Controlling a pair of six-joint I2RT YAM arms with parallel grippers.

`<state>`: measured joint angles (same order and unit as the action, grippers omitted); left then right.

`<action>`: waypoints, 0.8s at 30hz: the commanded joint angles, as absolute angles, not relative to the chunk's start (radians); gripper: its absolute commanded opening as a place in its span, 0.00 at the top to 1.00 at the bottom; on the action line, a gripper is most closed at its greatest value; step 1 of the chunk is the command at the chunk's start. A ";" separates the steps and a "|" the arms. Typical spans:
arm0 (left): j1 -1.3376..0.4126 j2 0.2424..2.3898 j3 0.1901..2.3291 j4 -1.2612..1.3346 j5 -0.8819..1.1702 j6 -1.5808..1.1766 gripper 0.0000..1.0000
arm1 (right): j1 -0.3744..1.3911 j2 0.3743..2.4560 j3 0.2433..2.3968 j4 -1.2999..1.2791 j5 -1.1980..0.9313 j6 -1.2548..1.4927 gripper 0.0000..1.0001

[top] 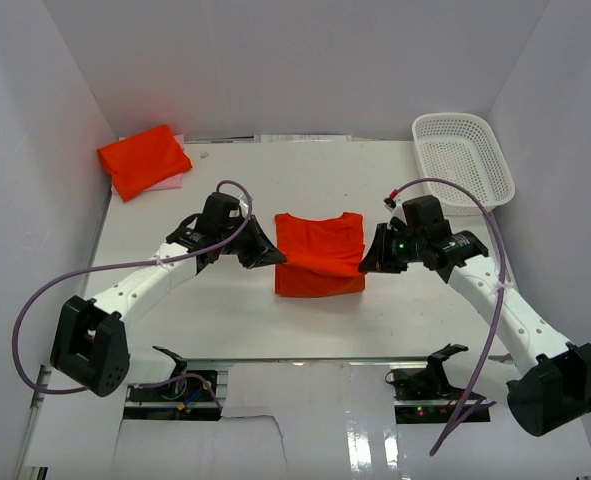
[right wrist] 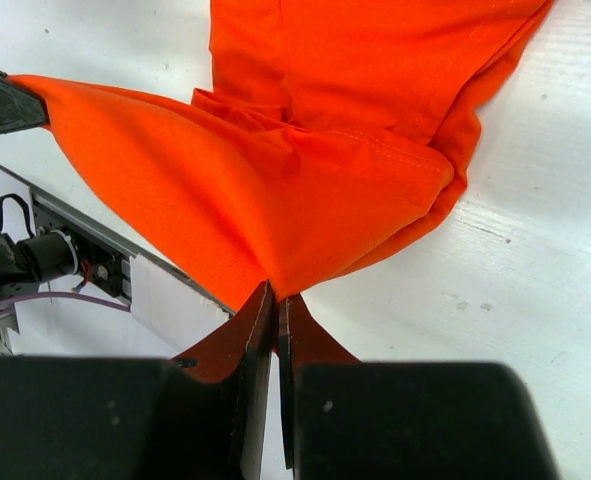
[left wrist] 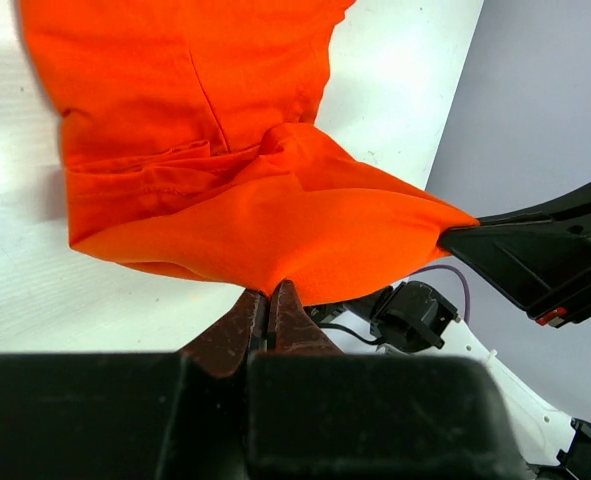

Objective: Fold and stack the t-shirts
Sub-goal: Fold the long partially folded tshirt into a neat square

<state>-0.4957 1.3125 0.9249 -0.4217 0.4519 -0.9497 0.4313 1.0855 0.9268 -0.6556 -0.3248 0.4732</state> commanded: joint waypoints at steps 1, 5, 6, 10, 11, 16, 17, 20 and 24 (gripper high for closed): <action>-0.457 1.333 0.988 -0.420 0.475 -0.900 1.00 | 0.394 1.115 0.994 -0.643 -0.330 0.411 0.92; -0.434 1.379 1.034 -0.422 0.489 -0.877 1.00 | 0.374 1.166 1.032 -0.627 -0.341 0.393 0.92; -0.425 1.388 1.040 -0.420 0.494 -0.876 1.00 | 0.371 1.187 1.046 -0.623 -0.341 0.390 0.92; -0.407 1.439 1.097 -0.420 0.509 -0.861 1.00 | 0.359 1.230 1.071 -0.606 -0.337 0.377 0.92; -0.402 1.446 1.109 -0.422 0.512 -0.858 1.00 | 0.359 1.245 1.077 -0.603 -0.334 0.371 0.92; -0.391 1.496 1.178 -0.439 0.517 -0.844 1.00 | 0.348 1.288 1.127 -0.598 -0.330 0.357 0.92; -0.387 1.511 1.198 -0.440 0.517 -0.839 1.00 | 0.347 1.301 1.137 -0.598 -0.330 0.357 0.92; -0.382 1.548 1.229 -0.442 0.520 -0.830 1.00 | 0.338 1.328 1.164 -0.597 -0.328 0.350 0.92; -0.382 1.594 1.267 -0.440 0.532 -0.824 1.00 | 0.328 1.359 1.187 -0.594 -0.325 0.344 0.92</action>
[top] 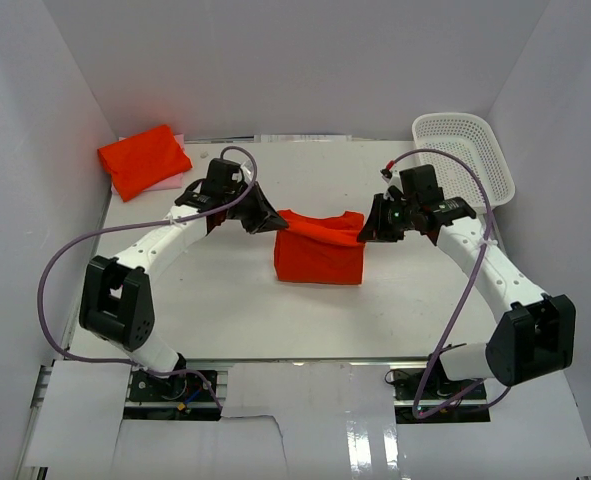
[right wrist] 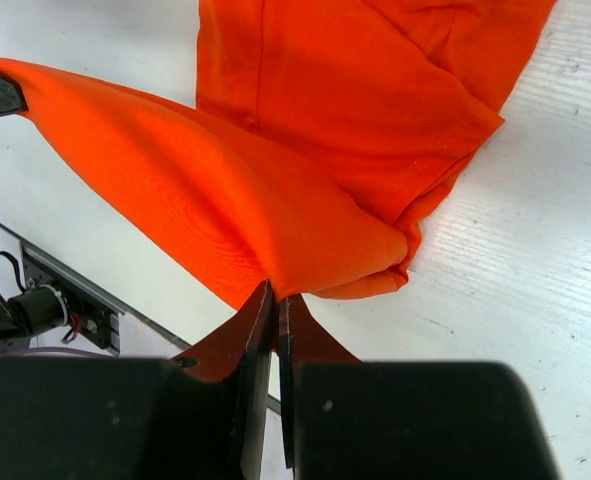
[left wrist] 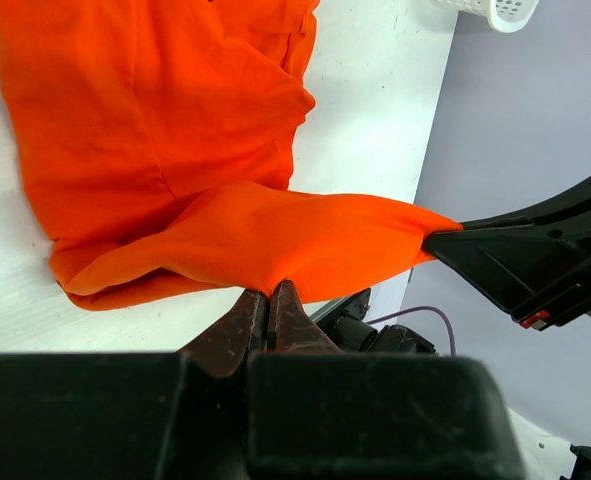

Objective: Fold and stack the t-shirts
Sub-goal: Fold the long partially folded tshirt into a neat square

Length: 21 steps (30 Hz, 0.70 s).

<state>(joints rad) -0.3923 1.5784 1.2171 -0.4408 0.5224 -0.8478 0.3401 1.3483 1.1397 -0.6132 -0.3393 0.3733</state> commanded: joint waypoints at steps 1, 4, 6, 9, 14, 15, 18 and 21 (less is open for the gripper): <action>-0.382 1.601 1.278 -0.440 0.532 -0.822 1.00 | 0.327 1.368 1.192 -0.589 -0.322 0.341 0.92; -0.380 1.650 1.318 -0.437 0.549 -0.813 1.00 | 0.322 1.391 1.196 -0.580 -0.318 0.336 0.92; -0.380 1.678 1.331 -0.434 0.560 -0.811 1.00 | 0.318 1.410 1.195 -0.565 -0.319 0.333 0.92; -0.379 1.727 1.341 -0.405 0.569 -0.813 1.00 | 0.311 1.445 1.192 -0.535 -0.321 0.328 0.92; -0.373 1.801 1.367 -0.388 0.569 -0.810 1.00 | 0.296 1.514 1.207 -0.505 -0.327 0.319 0.92; -0.371 1.808 1.371 -0.385 0.569 -0.808 1.00 | 0.296 1.528 1.224 -0.505 -0.330 0.318 0.92; -0.365 1.844 1.390 -0.377 0.563 -0.807 1.00 | 0.291 1.569 1.255 -0.496 -0.328 0.316 0.92; -0.354 1.876 1.407 -0.370 0.571 -0.807 1.00 | 0.293 1.604 1.291 -0.486 -0.327 0.319 0.92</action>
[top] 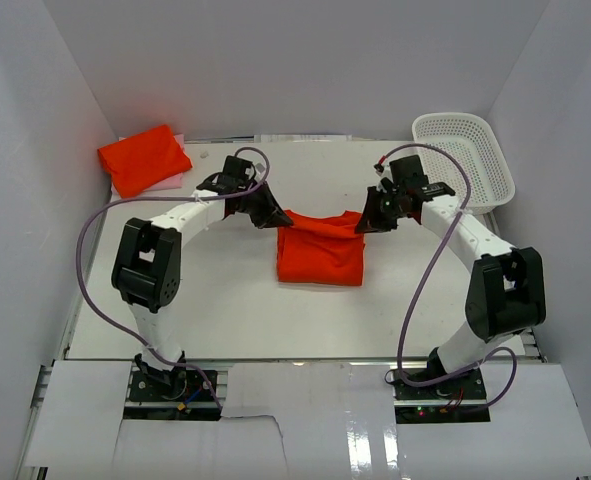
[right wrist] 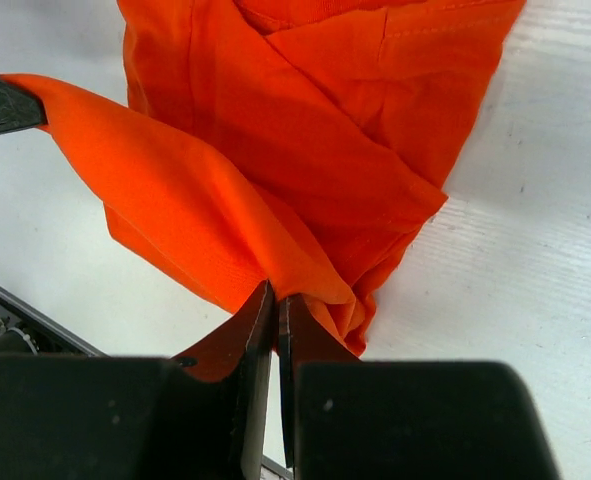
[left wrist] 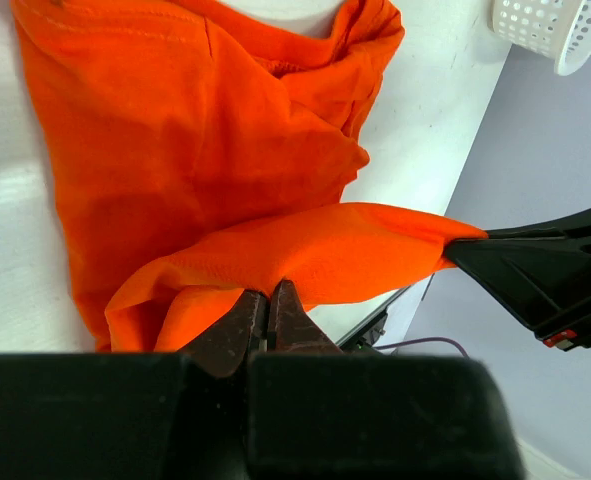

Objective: Fold and stack the t-shirts
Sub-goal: Fold the long partially folded tshirt into a neat square

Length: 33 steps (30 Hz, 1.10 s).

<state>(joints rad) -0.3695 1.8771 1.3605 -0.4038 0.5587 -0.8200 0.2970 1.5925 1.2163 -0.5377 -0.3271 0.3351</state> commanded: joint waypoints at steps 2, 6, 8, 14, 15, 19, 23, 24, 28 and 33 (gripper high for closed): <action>-0.348 1.896 1.425 -0.370 0.571 -0.804 1.00 | 0.291 1.640 1.310 -0.486 -0.333 0.319 0.92; -0.336 1.922 1.459 -0.371 0.571 -0.799 1.00 | 0.290 1.701 1.354 -0.480 -0.336 0.319 0.92; -0.331 1.939 1.485 -0.379 0.571 -0.795 1.00 | 0.290 1.724 1.385 -0.476 -0.339 0.319 0.92; -0.316 2.002 1.537 -0.382 0.575 -0.788 1.00 | 0.290 1.819 1.465 -0.469 -0.344 0.316 0.92; -0.311 2.016 1.548 -0.382 0.569 -0.787 1.00 | 0.288 1.838 1.474 -0.466 -0.339 0.316 0.92; -0.301 2.060 1.572 -0.382 0.551 -0.775 1.00 | 0.287 1.896 1.508 -0.460 -0.330 0.314 0.92; -0.285 2.098 1.591 -0.380 0.520 -0.761 1.00 | 0.284 1.937 1.505 -0.401 -0.316 0.313 0.92; -0.282 2.106 1.594 -0.379 0.515 -0.758 1.00 | 0.284 1.942 1.503 -0.388 -0.310 0.313 0.91; -0.281 2.135 1.591 -0.347 0.485 -0.755 0.93 | 0.281 1.994 1.512 -0.335 -0.301 0.313 0.58; -0.279 2.076 1.479 -0.204 0.413 -0.798 0.74 | 0.281 1.987 1.461 -0.217 -0.267 0.331 0.48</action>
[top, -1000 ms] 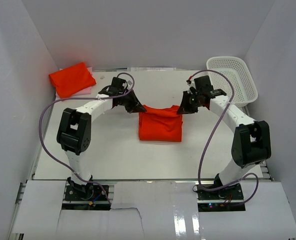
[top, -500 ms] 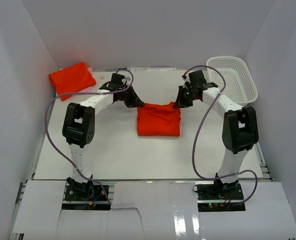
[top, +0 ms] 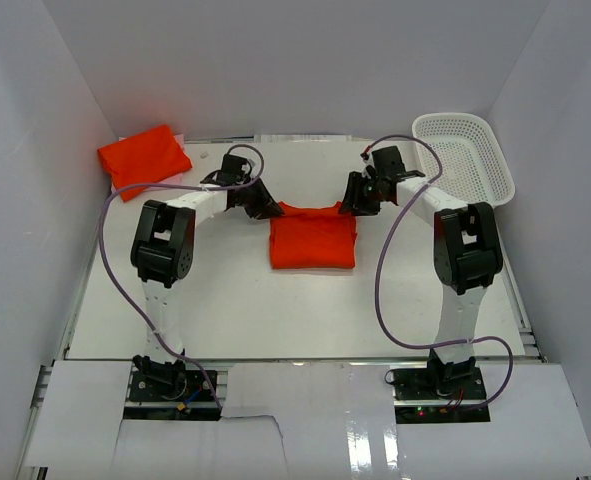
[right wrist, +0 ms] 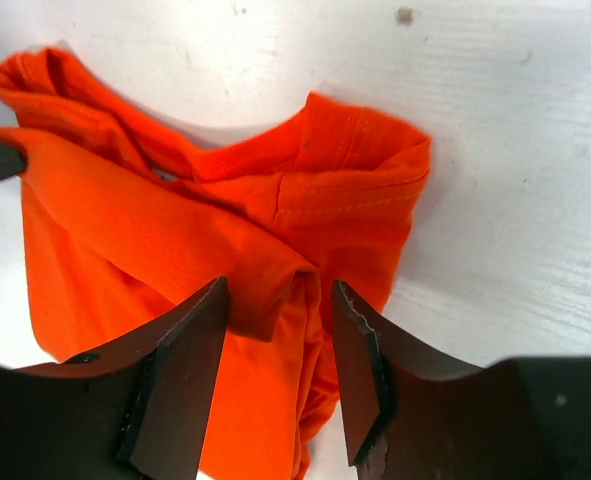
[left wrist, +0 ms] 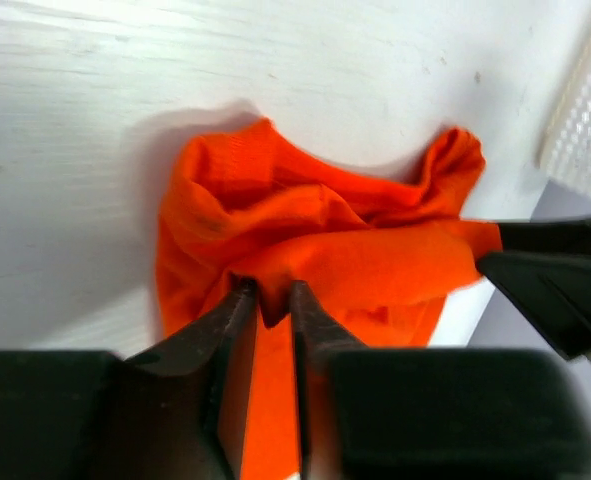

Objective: Fold and stack the t-shirts
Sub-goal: Fold the long partially folded tshirt into a neat square

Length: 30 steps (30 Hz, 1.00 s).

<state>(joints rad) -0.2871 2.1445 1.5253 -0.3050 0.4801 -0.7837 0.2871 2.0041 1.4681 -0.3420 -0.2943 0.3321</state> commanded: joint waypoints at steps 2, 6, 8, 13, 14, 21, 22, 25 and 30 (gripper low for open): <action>-0.279 2.031 1.442 -0.181 0.352 -0.801 0.66 | 0.282 1.961 1.437 -0.184 -0.246 0.331 0.46; -0.279 1.950 1.390 -0.095 0.262 -0.793 0.54 | 0.282 1.905 1.364 -0.082 -0.226 0.331 0.44; -0.281 1.904 1.362 -0.060 0.232 -0.790 0.44 | 0.282 1.876 1.319 -0.014 -0.222 0.333 0.37; -0.281 1.798 1.304 0.083 0.186 -0.788 0.37 | 0.290 1.827 1.261 0.061 -0.213 0.316 0.32; -0.281 1.781 1.292 0.115 0.177 -0.782 0.37 | 0.293 1.815 1.250 0.092 -0.210 0.313 0.31; -0.285 1.694 1.244 0.133 0.313 -0.741 0.39 | 0.305 1.750 1.238 0.078 -0.291 0.288 0.29; -0.288 1.675 1.223 0.143 0.369 -0.742 0.39 | 0.307 1.759 1.242 0.069 -0.363 0.288 0.29; -0.299 1.678 1.166 0.156 0.512 -0.746 0.41 | 0.318 1.792 1.259 0.037 -0.481 0.302 0.35; -0.333 1.723 1.085 0.250 0.686 -0.738 0.43 | 0.344 1.870 1.270 0.044 -0.593 0.333 0.92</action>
<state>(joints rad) -0.3084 1.7126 1.1202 0.1818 0.5179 -0.7563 0.3286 1.8164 1.2308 0.0326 -0.4702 0.3187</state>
